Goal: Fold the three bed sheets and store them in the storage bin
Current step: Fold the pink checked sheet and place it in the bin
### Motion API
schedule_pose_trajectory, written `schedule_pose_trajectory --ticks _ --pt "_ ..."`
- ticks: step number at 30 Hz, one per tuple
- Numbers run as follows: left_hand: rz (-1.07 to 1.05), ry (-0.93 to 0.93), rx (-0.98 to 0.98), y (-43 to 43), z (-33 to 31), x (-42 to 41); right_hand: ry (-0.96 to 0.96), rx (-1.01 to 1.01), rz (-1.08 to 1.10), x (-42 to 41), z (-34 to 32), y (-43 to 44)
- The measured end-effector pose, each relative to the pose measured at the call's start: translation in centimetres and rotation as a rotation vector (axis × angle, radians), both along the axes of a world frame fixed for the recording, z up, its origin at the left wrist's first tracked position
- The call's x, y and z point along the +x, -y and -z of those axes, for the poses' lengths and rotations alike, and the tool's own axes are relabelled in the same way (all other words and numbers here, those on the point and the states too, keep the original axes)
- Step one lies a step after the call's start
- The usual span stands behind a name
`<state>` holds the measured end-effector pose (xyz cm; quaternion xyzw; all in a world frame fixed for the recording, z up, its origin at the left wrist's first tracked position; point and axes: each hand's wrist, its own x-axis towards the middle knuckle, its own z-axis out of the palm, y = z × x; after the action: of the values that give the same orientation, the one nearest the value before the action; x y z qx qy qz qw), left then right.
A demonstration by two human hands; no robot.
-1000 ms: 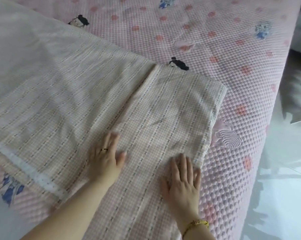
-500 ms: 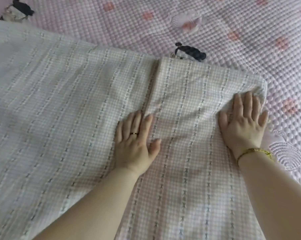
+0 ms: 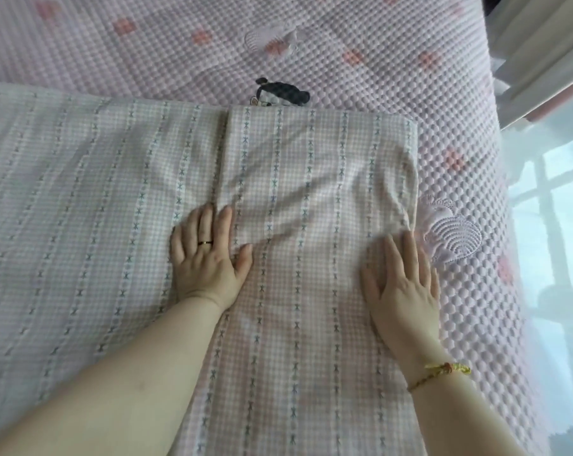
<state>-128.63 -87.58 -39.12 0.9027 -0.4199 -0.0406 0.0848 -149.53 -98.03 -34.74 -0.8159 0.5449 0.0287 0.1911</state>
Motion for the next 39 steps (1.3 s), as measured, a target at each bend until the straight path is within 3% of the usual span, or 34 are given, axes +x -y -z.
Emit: schedule_pose_trajectory --ticks 8,12,16,20,23,27,31,39 --pt "-0.111 -0.042 0.245 0.1 -5.1 -3.2 0.311 0.097 0.304 -13.8 -0.9 -15.7" --pt "0.046 -0.285 0.008 0.6 -9.1 -11.2 0.557 0.582 0.647 -15.5 -3.9 -19.7" --pt "0.23 -0.547 0.258 4.3 -10.9 -20.2 0.602 0.738 0.522 -15.2 -5.6 -21.1" --pt "0.229 -0.397 0.424 5.7 -10.2 -23.2 0.605 0.663 0.291 -14.6 -7.0 -21.2" --pt "0.221 -0.382 0.309 5.0 -10.5 -22.2 0.606 0.663 0.2 -14.3 -7.7 -20.8" --pt "0.05 -0.678 0.026 3.0 -11.7 -17.9 0.617 0.675 0.132 -13.7 -8.3 -20.9" --pt "0.05 -0.87 -0.255 0.1 -14.2 -14.1 0.572 0.642 -0.011 -11.8 -9.3 -21.6" --pt "-0.118 -0.985 -0.557 -9.1 -16.6 -0.6 0.593 0.631 -0.221 0.2 -9.5 -27.6"
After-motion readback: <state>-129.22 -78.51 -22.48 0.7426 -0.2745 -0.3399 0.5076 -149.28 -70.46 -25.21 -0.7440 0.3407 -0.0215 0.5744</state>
